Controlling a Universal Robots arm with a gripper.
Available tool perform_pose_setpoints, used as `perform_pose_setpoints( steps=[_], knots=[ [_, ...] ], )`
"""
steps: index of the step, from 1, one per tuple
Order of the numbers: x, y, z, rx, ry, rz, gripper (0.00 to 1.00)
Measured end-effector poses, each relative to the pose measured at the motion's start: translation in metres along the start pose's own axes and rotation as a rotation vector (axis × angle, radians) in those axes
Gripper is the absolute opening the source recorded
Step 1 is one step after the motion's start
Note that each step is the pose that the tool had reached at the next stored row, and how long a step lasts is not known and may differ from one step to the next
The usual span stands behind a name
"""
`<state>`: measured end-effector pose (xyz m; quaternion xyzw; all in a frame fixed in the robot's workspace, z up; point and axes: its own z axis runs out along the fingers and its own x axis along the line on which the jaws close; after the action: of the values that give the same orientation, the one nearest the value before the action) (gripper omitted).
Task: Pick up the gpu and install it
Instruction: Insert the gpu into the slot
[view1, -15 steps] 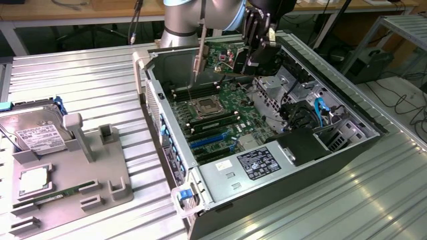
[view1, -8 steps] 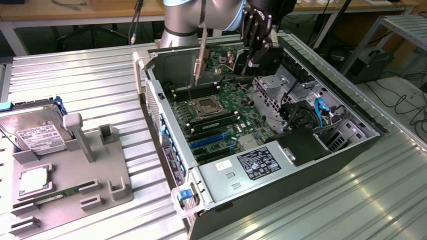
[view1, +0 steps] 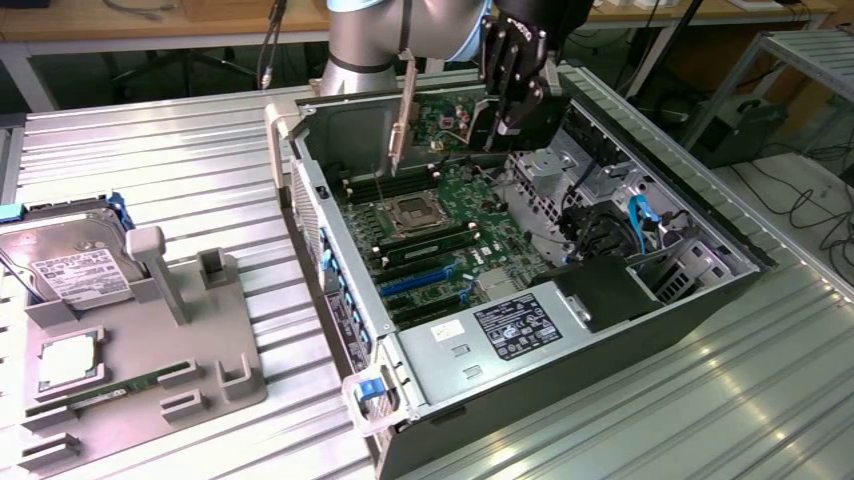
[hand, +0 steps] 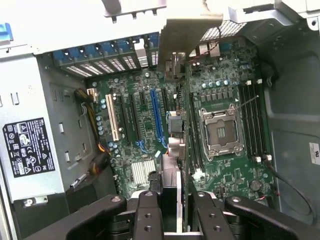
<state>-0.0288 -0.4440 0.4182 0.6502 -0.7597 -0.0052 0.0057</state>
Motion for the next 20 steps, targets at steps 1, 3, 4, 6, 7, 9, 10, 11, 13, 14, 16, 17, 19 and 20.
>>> perform_pose_setpoints(
  steps=[1,3,4,6,7,9,10,11,13,14,16,17,19,20],
  knots=[
    [0.0,0.0,0.0,0.0,0.0001,-0.007,0.28],
    [0.0,0.0,0.0001,0.0,0.0004,-0.021,0.28],
    [0.0,0.0,0.0001,0.0,0.0006,-0.03,0.28],
    [0.0,0.0,0.0002,0.0,0.0008,-0.045,0.28],
    [0.0,0.0,0.0002,0.0001,0.0009,-0.053,0.28],
    [0.0,0.0,0.0003,0.0001,0.0011,-0.067,0.28],
    [0.0,0.0,0.0003,0.0001,0.0012,-0.074,0.28],
    [0.0,0.0,0.0004,0.0001,0.0013,-0.082,0.28],
    [0.0,0.0,0.0004,0.0002,0.0015,-0.096,0.28],
    [0.0,0.0,0.0005,0.0002,0.0016,-0.103,0.28],
    [0.0,0.0,0.0006,0.0002,0.0019,-0.118,0.28],
    [0.0,0.0,0.0006,0.0003,0.002,-0.126,0.28],
    [0.0,0.0,0.0007,0.0002,0.0022,-0.137,0.28],
    [0.0,0.0,0.0009,0.0003,0.0023,-0.142,0.28]
  ],
)
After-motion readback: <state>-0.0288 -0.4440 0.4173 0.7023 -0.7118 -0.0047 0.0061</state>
